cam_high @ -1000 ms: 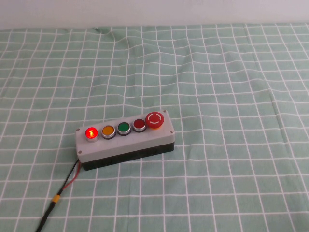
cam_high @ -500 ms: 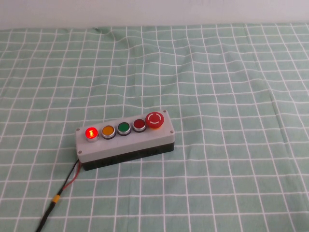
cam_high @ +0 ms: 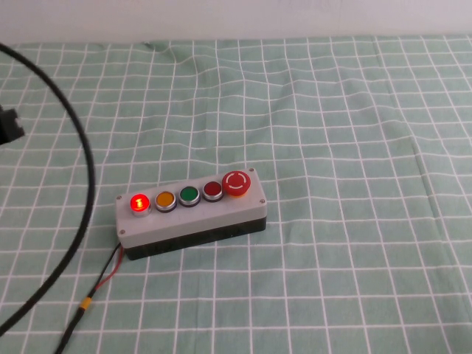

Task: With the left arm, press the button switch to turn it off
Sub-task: Press the button to turn off

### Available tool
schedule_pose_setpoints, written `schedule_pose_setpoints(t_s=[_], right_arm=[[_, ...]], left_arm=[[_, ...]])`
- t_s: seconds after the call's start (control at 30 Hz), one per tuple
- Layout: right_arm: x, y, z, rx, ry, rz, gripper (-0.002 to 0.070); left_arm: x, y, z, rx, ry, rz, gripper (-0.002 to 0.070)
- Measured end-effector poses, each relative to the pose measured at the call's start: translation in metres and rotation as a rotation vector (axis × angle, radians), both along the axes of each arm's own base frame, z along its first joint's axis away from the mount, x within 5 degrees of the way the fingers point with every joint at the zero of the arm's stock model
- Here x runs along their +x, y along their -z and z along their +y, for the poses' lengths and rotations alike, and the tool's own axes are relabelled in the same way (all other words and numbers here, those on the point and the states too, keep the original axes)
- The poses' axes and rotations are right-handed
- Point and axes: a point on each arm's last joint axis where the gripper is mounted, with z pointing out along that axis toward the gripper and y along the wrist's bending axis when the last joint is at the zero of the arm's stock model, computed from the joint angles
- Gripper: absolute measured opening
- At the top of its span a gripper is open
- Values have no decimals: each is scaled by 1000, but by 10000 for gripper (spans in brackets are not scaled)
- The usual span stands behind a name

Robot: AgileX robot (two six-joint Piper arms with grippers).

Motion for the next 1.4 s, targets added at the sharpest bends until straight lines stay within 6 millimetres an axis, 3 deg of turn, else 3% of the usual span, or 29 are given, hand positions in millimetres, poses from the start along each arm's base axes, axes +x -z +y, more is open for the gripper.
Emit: schedule_pose_setpoints(t_s=[0.23, 0.47, 0.67, 1.13, 1.3, 1.4], right_arm=[[0, 0, 0, 0, 0, 0, -16], [0, 0, 0, 0, 0, 0, -16], [0, 0, 0, 0, 0, 0, -16], [0, 0, 0, 0, 0, 0, -16], [0, 0, 0, 0, 0, 0, -16], [0, 0, 0, 0, 0, 0, -16]], left_arm=[[48, 6, -20, 37, 135, 294, -3], [95, 45, -43, 81, 203, 549, -3], [120, 75, -67, 146, 259, 645, -3], [152, 132, -79, 204, 262, 768, -3], [155, 130, -79, 220, 263, 763, -3], [153, 116, -78, 224, 266, 752, -3]])
